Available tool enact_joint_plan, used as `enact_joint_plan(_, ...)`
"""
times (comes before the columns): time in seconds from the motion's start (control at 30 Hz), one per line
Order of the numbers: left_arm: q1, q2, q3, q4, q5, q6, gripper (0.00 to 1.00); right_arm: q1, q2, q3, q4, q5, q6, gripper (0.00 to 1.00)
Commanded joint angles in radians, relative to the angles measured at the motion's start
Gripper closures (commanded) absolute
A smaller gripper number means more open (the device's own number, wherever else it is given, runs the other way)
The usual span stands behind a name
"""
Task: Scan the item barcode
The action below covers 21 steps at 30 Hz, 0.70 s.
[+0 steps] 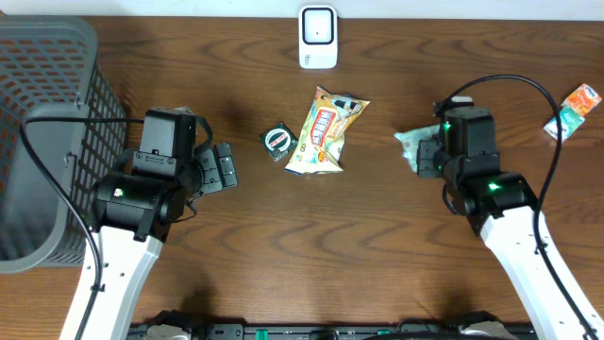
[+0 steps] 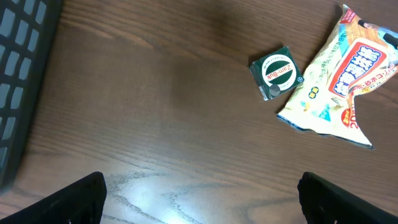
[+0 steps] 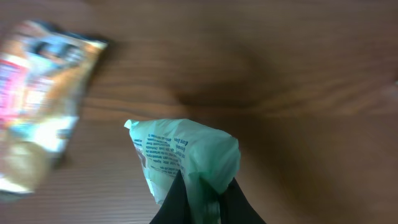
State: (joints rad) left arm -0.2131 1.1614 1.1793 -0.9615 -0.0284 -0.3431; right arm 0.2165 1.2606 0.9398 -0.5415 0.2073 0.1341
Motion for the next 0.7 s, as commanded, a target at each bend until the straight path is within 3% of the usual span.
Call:
enact_joint_plan(0.0,0.002,0.002,0.009,0.0,0.002,-0.009,0.02,0.006,0.064,0.024,-0.012,0.209,-0.046,0.99)
enact_joint_plan(0.13,0.002,0.002,0.009,0.0,0.002,-0.009,0.02,0.007,0.182,0.024,-0.012,0.245,-0.046,0.98)
enact_joint_plan(0.3,0.002,0.002,0.009,0.0,0.002,-0.009,0.03,0.041,0.288,0.024,-0.028,0.367,-0.045,0.89)
enact_joint_plan(0.67,0.002,0.002,0.009,0.001,0.002,-0.009,0.02,0.271,0.293,0.028,-0.024,0.35,0.004,0.76)
